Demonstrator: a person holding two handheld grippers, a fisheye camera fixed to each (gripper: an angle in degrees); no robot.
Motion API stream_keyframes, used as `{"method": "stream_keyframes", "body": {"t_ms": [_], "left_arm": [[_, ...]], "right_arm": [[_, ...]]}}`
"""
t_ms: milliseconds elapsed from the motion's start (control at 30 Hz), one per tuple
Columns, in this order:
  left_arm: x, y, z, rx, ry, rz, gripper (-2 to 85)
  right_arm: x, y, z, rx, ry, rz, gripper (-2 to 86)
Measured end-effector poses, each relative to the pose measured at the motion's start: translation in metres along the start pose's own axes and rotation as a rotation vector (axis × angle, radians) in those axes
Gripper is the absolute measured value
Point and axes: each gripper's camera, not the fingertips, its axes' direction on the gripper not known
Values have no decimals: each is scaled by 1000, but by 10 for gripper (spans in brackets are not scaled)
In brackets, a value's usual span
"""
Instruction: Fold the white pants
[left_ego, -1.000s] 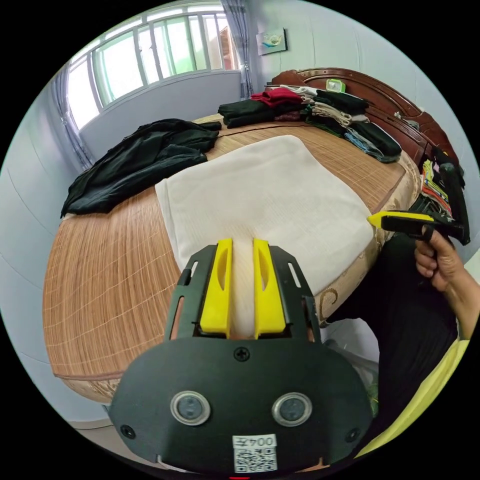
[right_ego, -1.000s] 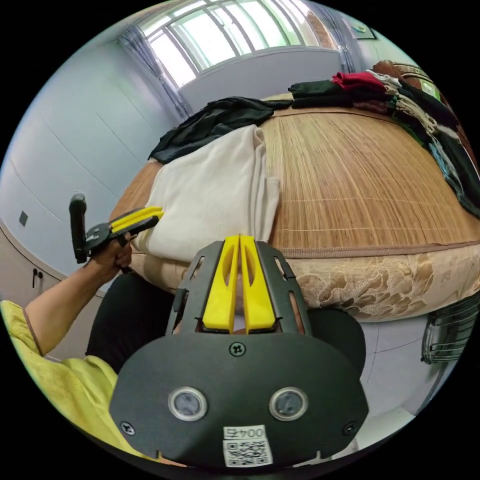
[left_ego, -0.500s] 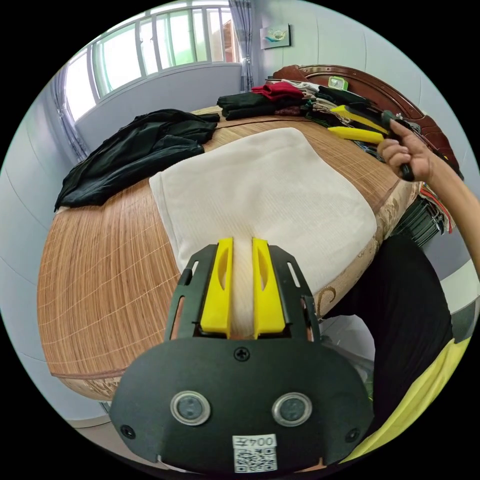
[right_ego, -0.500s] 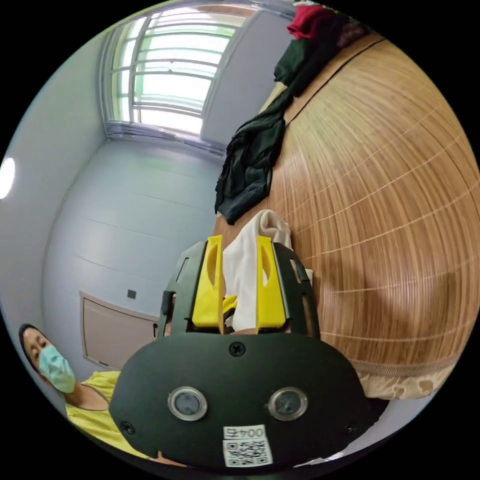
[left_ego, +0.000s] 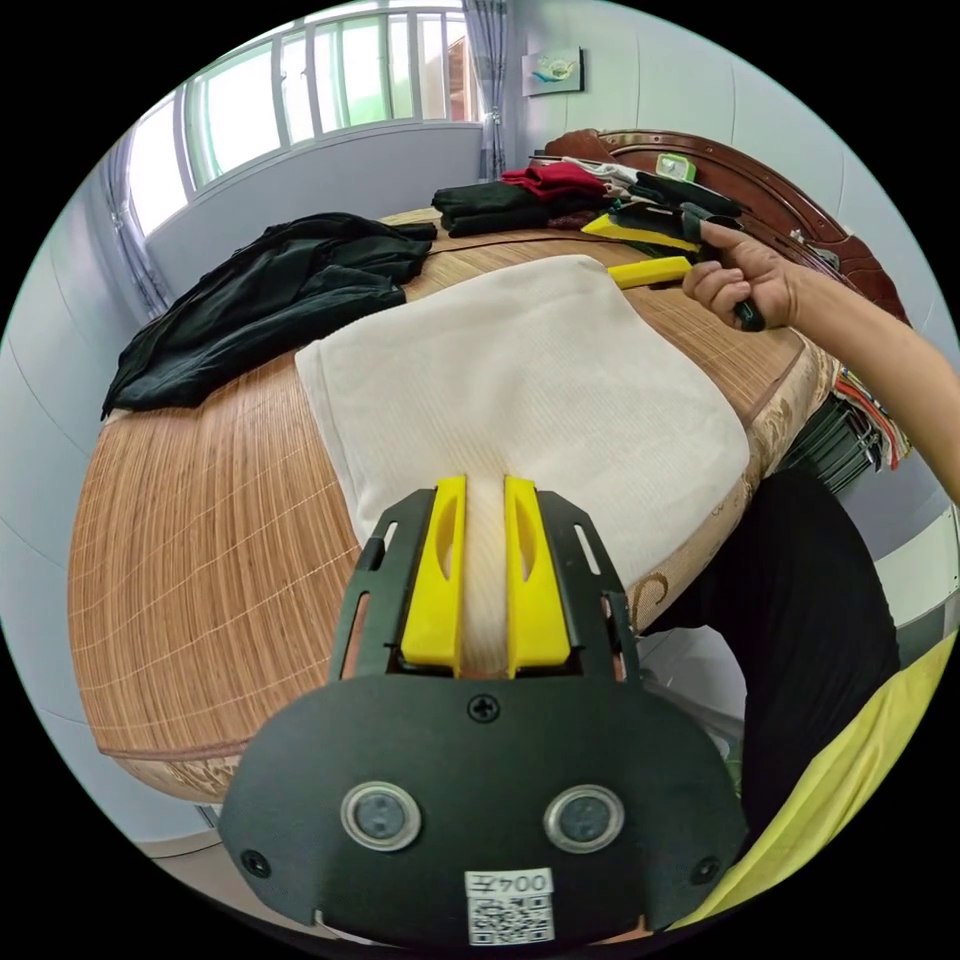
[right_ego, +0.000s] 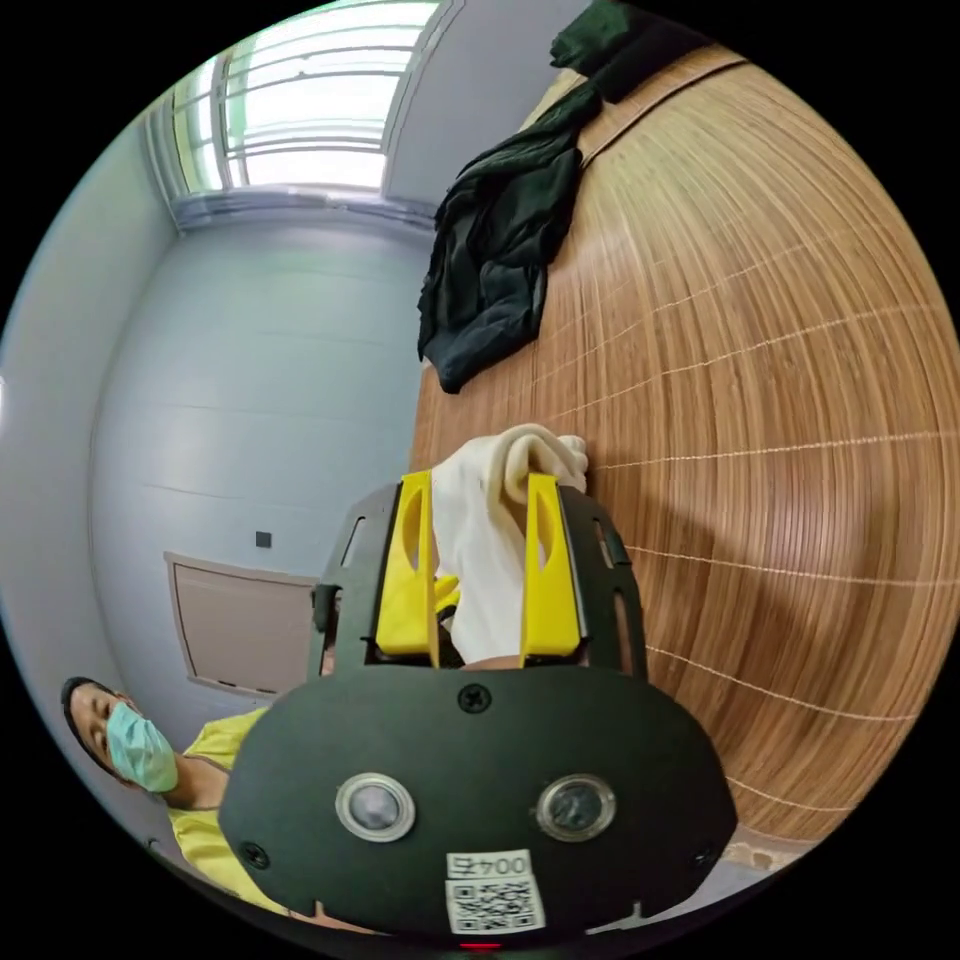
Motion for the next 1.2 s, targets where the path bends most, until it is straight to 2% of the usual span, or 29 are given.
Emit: {"method": "stream_keyframes", "body": {"t_ms": [100,167,333,433,533,600,700,867,1033,1200], "left_arm": [[-5,0,1,0,0,-1,70],[-9,1,2,-2,3,-1,70],[-18,5,3,6,14,-14,69],[-22,8,5,6,15,-13,69],[-26,8,6,-5,17,-12,69],[-28,9,7,-10,17,-12,70],[-31,13,7,-8,13,-8,70],[-37,19,6,-1,17,-28,65],[-49,23,-26,49,61,-81,42],[-61,22,-83,306,-86,-194,33]], "right_arm": [[-15,-13,10,-54,93,-25,76],[-31,-21,7,14,174,-54,49],[-49,-39,29,30,371,-63,40],[-30,-46,50,18,457,9,41],[-3,-41,66,4,351,124,48],[0,-30,57,93,234,151,55],[-22,-3,32,225,150,48,65],[-79,74,-1,439,264,-153,79],[-136,119,38,427,489,-356,85],[-174,125,97,396,610,-448,74]]}}
